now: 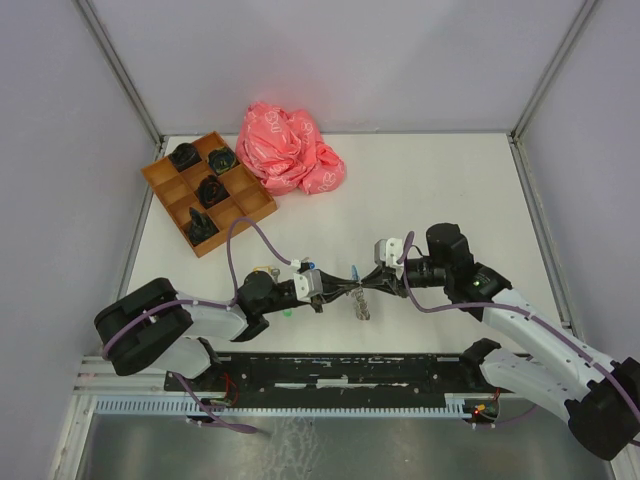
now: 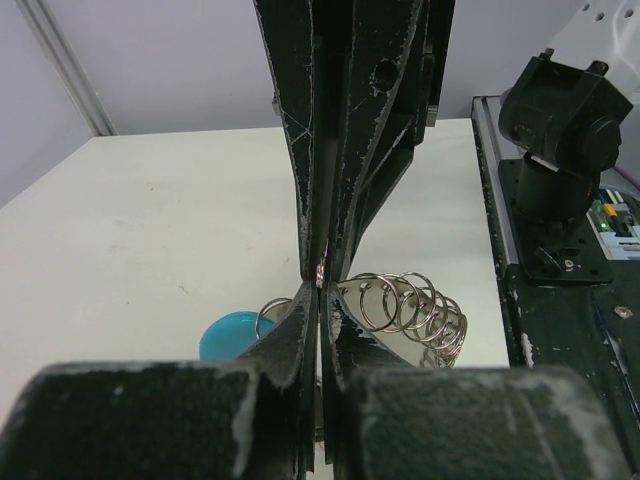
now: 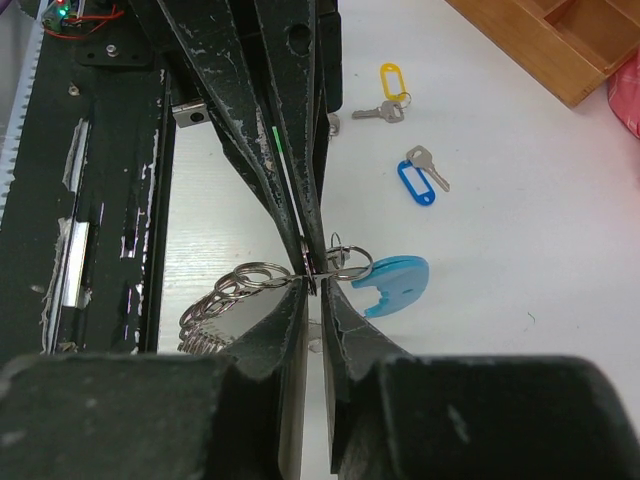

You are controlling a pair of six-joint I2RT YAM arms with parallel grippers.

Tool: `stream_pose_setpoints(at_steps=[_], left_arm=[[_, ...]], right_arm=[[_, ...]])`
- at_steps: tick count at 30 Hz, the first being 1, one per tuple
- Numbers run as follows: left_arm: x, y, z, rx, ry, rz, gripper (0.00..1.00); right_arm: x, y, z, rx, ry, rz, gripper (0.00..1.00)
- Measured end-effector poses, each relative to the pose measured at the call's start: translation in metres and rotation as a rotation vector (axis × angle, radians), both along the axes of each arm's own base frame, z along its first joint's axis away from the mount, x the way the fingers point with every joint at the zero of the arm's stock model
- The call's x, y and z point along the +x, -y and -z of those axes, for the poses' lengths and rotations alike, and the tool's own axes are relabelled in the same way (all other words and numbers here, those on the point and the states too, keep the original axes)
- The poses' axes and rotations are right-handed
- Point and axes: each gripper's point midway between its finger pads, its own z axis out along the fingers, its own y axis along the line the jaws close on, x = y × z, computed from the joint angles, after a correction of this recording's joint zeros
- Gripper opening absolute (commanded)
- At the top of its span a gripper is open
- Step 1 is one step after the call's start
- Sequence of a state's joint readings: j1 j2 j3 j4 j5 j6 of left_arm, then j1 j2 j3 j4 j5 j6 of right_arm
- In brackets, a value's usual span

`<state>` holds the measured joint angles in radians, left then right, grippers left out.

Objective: Put the keys on the keyring

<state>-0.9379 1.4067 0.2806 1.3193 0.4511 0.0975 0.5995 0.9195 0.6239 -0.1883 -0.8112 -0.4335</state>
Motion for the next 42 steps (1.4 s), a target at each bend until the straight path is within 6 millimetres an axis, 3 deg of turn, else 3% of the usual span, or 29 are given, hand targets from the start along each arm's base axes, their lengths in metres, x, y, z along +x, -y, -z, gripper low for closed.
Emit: stream_pose_setpoints(at_steps=[9,16,22,30,42], left_arm=[[-0.003,0.002,0.004,0.006,-0.001,0.024,0.04],[-0.003,0.001,0.004,0.016,-0.010,0.020,0.26],[0.004,-0.008,-0.004,0.054,-0.053,-0.052,0.38],[0.030,-0.038,-0.005,0.139,-0.230,-0.291,0.49],[0.048,-0.094,0.046,0.318,-0.578,-0.636,0.68]], right_arm=[[-0.001,0.001,0.003,-0.009,-0.006,-0.003,0.01],[-0.002,0.006,0.005,-0.059,0.034,-0.029,0.01],[0.003,0.015,0.003,-0.145,0.135,-0.059,0.01],[0.017,0.027,-0.008,-0.252,0.300,-0.096,0.01],[0.029,0.039,-0.008,-0.355,0.484,-0.141,0.01]])
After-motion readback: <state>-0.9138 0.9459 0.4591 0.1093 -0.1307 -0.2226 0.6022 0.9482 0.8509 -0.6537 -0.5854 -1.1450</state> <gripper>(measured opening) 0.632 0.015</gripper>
